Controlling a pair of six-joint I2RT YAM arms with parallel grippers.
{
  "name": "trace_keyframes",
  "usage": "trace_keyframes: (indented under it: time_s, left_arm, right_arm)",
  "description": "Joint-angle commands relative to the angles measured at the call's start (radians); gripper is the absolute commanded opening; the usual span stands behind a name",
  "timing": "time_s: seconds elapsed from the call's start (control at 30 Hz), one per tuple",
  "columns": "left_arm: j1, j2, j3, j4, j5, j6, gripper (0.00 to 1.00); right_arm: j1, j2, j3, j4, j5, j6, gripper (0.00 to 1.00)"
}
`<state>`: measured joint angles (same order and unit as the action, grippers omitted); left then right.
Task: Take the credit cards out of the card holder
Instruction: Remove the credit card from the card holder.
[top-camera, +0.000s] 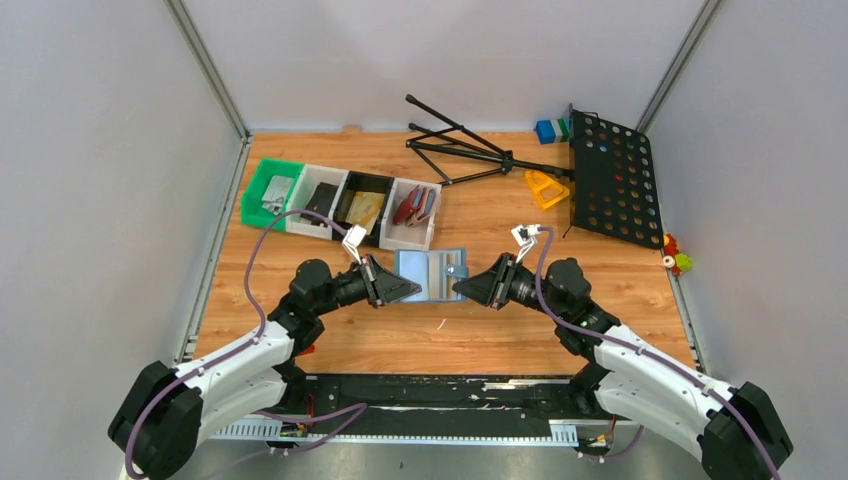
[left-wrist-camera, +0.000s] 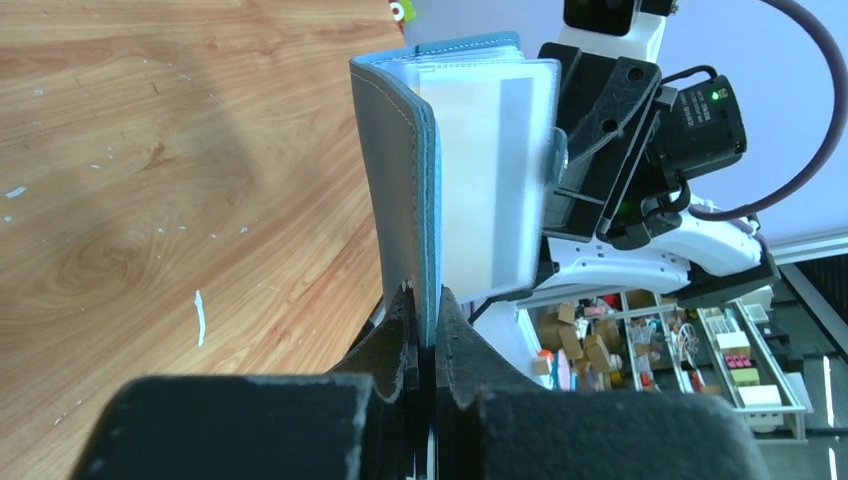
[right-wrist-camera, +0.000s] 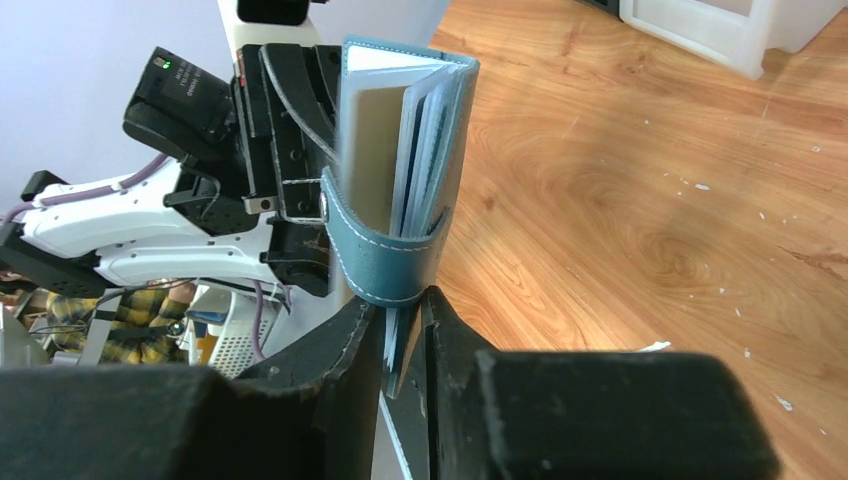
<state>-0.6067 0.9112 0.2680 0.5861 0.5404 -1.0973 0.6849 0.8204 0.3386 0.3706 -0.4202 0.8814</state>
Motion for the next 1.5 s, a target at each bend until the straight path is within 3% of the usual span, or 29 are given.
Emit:
trace_keyframes:
  time_s: [0.0,0.17,0.3,0.6,0.83,0.97,1.17,1.33,1.47]
  left_arm:
    - [-0.015,0.0,0.029,0.043,0.002,0.023,0.0]
    - [-0.018,0.0,0.026,0.037,0.001,0.029,0.0]
    - [-0.032,0.0,0.042,-0.003,-0.009,0.057,0.0]
    - [-0.057,0.003,0.071,-0.06,-0.021,0.1,0.0]
    - [-0.065,0.007,0.084,-0.15,-0.052,0.154,0.0]
    - [-0.072,0.037,0.109,-0.211,-0.066,0.197,0.0]
    - [-0.092,0.089,0.117,-0.203,-0.072,0.221,0.1]
    - [-0.104,0.137,0.101,-0.142,-0.062,0.219,0.38]
    - [-0.11,0.154,0.093,-0.11,-0.062,0.218,0.47]
  right_arm:
    - [0.004,0.029,0.061,-0.054,-0.009,-0.052,0.19]
    - [0.005,0.043,0.054,-0.006,-0.035,-0.042,0.14]
    - [0.006,0.059,0.084,-0.067,-0.032,-0.077,0.24]
    - [0.011,0.097,0.112,-0.142,-0.01,-0.095,0.23]
    - [0.012,0.119,0.126,-0.153,-0.014,-0.106,0.0]
    - [0.019,0.13,0.15,-0.189,-0.007,-0.123,0.0]
    - [0.038,0.148,0.192,-0.267,0.033,-0.153,0.0]
    - [0.067,0.177,0.252,-0.366,0.097,-0.188,0.0]
    - [0.084,0.2,0.28,-0.415,0.106,-0.195,0.0]
